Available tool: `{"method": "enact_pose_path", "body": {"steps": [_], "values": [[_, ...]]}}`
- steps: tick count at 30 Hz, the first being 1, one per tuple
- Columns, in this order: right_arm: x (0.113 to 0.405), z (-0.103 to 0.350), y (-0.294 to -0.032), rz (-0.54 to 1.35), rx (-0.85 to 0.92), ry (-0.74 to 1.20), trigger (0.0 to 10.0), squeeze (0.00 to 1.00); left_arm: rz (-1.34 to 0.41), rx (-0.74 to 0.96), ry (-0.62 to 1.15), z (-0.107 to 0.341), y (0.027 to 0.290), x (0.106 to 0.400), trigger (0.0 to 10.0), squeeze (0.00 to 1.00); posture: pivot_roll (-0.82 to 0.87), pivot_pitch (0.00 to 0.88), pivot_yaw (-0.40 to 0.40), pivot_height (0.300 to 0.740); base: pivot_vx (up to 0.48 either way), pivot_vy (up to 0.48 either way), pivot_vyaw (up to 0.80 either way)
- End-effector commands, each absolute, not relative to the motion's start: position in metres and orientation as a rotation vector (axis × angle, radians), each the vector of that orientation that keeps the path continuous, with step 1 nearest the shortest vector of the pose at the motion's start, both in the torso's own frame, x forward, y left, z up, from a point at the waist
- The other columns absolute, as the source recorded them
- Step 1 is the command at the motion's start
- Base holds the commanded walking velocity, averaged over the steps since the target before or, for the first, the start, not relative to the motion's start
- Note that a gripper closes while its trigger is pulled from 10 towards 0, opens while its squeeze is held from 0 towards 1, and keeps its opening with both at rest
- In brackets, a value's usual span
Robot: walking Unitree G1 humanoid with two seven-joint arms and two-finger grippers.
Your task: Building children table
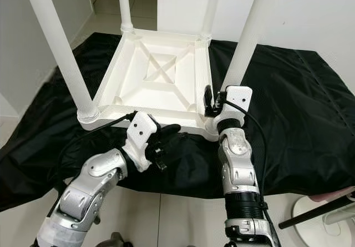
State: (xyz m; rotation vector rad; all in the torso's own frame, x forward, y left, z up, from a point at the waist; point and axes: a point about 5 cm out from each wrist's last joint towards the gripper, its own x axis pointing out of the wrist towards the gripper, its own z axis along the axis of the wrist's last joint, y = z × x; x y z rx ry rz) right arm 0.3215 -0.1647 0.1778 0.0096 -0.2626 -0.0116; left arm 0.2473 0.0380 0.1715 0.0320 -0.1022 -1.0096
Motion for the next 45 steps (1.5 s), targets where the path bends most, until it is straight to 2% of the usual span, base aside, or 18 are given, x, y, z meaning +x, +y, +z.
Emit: {"method": "enact_pose_path", "body": {"steps": [1,4,5,7,8,18,19,20,21,36,39,41,45], "values": [[0.324,0.178,-0.167,-0.023,0.004,-0.26,10.0,0.0,-0.969,0.028,-0.079,0.168,0.039,0.248,10.0,0.0,0.04,0.007,-0.031,0.74,0.0,0.0,0.0],[0.325,0.181,-0.167,-0.029,0.002,-0.265,10.0,0.0,-0.97,0.032,-0.067,0.167,0.041,0.248,10.0,0.0,0.04,0.007,-0.031,0.74,0.0,0.0,0.0],[0.325,0.182,-0.167,-0.033,0.006,-0.267,7.3,0.0,-0.981,0.036,-0.052,0.165,0.041,0.246,10.0,0.0,0.04,0.005,-0.032,0.74,0.0,0.0,0.0],[0.326,0.182,-0.167,-0.036,0.009,-0.268,7.3,0.0,-0.989,0.039,-0.042,0.164,0.041,0.245,10.0,0.0,0.04,0.006,-0.032,0.74,0.0,0.0,0.0],[0.327,0.183,-0.167,-0.041,0.007,-0.267,10.0,0.0,-0.99,0.035,-0.037,0.164,0.04,0.244,10.0,0.0,0.04,0.004,-0.032,0.74,0.0,0.0,0.0],[0.328,0.186,-0.165,-0.033,0.006,-0.285,10.0,0.0,-0.987,0.017,-0.043,0.166,0.037,0.244,10.0,0.0,0.04,0.0,-0.029,0.74,0.0,0.0,0.0],[0.328,0.187,-0.164,-0.023,0.011,-0.294,5.1,0.0,-0.987,0.015,-0.043,0.166,0.036,0.244,10.0,0.0,0.04,0.0,-0.029,0.74,0.0,0.0,0.0],[0.328,0.189,-0.165,-0.033,0.011,-0.302,4.8,0.0,-0.989,0.011,-0.045,0.166,0.035,0.244,10.0,0.0,0.04,0.0,-0.031,0.74,0.0,0.0,0.0],[0.329,0.191,-0.165,-0.038,0.003,-0.305,10.0,0.0,-0.991,0.008,-0.044,0.166,0.035,0.244,10.0,0.0,0.03,0.0,-0.031,0.74,0.0,0.0,0.0],[0.33,0.19,-0.165,-0.046,0.01,-0.288,10.0,0.0,-0.973,-0.014,-0.039,0.167,0.032,0.245,10.0,0.0,0.02,0.0,-0.028,0.74,0.0,0.0,0.0],[0.33,0.186,-0.164,-0.031,0.078,-0.255,10.0,0.0,-0.962,0.0,-0.054,0.173,0.031,0.247,10.0,0.0,0.03,0.006,-0.025,0.74,0.0,0.0,0.0],[0.331,0.184,-0.161,-0.003,0.197,-0.227,10.0,0.0,-0.966,0.009,-0.064,0.181,0.029,0.247,10.0,0.0,0.03,0.012,-0.025,0.74,0.0,0.0,0.0],[0.333,0.185,-0.16,0.016,0.322,-0.212,10.0,0.0,-0.972,0.002,-0.084,0.19,0.027,0.246,10.0,0.0,0.03,0.015,-0.025,0.74,0.0,0.0,0.0]]}}
